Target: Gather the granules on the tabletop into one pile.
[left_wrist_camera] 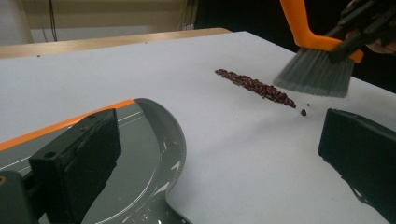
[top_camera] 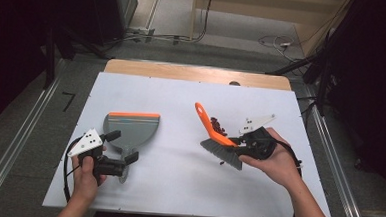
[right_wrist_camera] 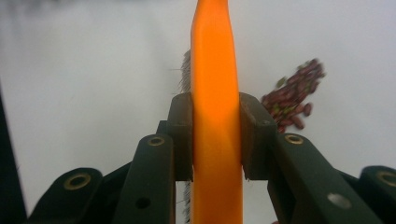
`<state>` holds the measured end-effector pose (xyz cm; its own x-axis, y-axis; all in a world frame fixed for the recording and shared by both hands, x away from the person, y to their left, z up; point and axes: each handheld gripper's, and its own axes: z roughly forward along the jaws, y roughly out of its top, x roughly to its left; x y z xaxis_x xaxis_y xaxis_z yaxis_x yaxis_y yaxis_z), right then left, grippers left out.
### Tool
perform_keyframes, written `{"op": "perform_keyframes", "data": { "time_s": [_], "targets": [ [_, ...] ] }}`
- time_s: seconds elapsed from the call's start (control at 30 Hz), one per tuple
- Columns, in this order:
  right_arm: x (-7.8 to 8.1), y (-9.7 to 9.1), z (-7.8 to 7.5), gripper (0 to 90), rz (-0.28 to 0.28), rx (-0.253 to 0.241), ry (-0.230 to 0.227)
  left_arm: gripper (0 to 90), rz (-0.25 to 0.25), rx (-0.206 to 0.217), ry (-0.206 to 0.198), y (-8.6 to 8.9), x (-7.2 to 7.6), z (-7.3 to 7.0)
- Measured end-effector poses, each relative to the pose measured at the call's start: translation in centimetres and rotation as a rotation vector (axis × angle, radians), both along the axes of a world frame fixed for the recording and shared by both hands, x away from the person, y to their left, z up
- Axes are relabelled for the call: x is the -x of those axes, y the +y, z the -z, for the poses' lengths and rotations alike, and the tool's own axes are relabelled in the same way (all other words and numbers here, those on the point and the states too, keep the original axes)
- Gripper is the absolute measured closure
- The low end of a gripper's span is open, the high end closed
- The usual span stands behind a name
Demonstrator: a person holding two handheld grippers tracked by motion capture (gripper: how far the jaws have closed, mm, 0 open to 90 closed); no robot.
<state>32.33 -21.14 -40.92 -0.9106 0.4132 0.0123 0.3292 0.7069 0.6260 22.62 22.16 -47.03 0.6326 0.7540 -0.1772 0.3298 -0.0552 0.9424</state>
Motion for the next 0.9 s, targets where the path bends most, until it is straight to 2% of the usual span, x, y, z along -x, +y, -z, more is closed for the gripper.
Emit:
{"op": "perform_keyframes", "data": {
  "time_s": [0.07,0.13,0.23,0.27,0.3,0.37,0.5,0.67,0.9],
  "targets": [
    [0.5,-0.5,0.7,68.5,-0.051,0.005,0.009,0.0,0.003,-0.003,-0.003,0.0,0.0,0.0],
    [0.8,-0.6,1.7,68.5,-0.091,0.026,-0.002,0.0,0.002,-0.002,0.000,-0.1,-0.1,0.0],
    [0.5,-0.5,3.2,68.5,-0.100,0.073,-0.013,0.0,0.001,-0.004,0.001,-0.1,-0.1,0.1],
    [0.3,-0.5,3.4,68.5,-0.099,0.065,-0.028,0.0,0.002,-0.003,0.000,-0.2,-0.1,0.1],
    [0.0,-0.7,3.5,68.5,-0.106,0.050,-0.025,0.0,0.002,-0.003,0.000,-0.2,-0.1,0.1],
    [-0.5,-0.6,3.6,68.3,-0.105,0.061,-0.053,0.0,0.002,-0.005,0.001,-0.1,-0.1,0.1],
    [-1.7,-0.2,3.7,68.2,-0.159,0.073,-0.111,0.0,0.001,0.000,0.002,0.0,-0.1,0.1],
    [-3.4,0.2,3.7,68.0,-0.140,0.080,-0.145,0.0,-0.004,0.004,0.002,0.1,0.0,0.1],
    [-5.7,0.1,4.0,67.7,-0.126,0.041,-0.138,0.0,0.000,0.002,0.000,0.0,-0.1,0.1]
  ]
}}
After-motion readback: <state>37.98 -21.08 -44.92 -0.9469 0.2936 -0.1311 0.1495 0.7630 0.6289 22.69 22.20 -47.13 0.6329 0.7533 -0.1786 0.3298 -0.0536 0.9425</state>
